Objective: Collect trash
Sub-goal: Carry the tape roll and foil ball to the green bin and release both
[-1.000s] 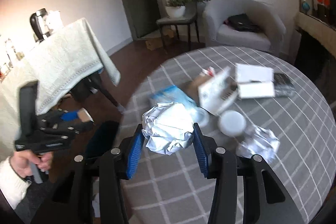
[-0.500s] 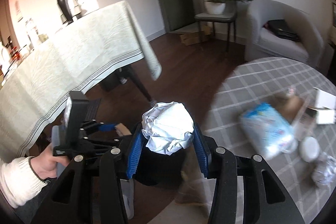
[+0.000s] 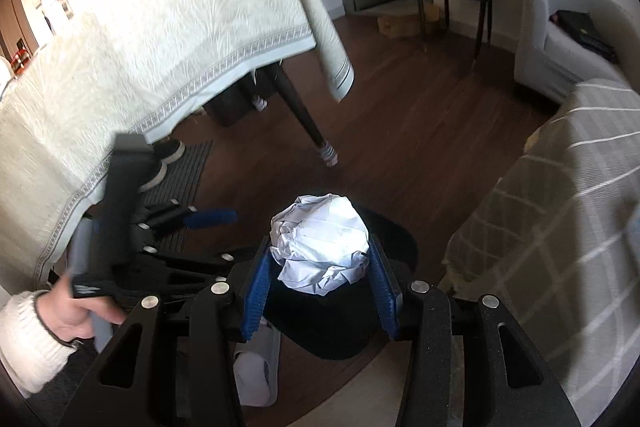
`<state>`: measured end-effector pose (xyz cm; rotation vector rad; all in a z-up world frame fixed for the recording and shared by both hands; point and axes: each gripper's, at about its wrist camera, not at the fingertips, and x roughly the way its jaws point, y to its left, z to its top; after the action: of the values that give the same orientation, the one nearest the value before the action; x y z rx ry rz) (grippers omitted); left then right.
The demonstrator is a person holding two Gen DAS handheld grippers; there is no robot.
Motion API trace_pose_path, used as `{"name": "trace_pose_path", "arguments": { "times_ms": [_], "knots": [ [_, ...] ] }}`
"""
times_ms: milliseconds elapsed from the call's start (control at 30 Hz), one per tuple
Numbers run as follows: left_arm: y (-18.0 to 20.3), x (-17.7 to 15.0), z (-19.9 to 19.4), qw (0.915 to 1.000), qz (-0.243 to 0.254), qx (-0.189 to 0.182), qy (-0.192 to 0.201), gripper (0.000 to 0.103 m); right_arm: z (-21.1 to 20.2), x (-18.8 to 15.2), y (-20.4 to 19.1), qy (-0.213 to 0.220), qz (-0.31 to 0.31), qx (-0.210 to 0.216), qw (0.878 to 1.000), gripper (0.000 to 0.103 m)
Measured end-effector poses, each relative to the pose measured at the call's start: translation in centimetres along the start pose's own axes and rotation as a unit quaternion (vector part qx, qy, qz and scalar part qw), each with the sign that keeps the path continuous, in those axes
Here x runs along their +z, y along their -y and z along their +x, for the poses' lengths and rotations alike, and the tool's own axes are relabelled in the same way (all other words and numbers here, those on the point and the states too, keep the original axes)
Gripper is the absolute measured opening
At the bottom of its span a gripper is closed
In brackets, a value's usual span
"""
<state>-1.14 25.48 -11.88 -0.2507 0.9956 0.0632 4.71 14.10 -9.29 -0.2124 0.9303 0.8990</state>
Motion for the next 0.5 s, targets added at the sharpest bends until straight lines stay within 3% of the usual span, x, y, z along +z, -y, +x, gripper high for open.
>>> {"name": "trace_pose_path", "arguments": {
  "times_ms": [500],
  "knots": [
    [-2.3, 1.5, -7.4, 0.9954, -0.012, -0.016, 0.094, 0.039, 8.4, -1.4, -1.6, -0.078, 0.007, -0.003, 0.997, 0.047]
  ]
}}
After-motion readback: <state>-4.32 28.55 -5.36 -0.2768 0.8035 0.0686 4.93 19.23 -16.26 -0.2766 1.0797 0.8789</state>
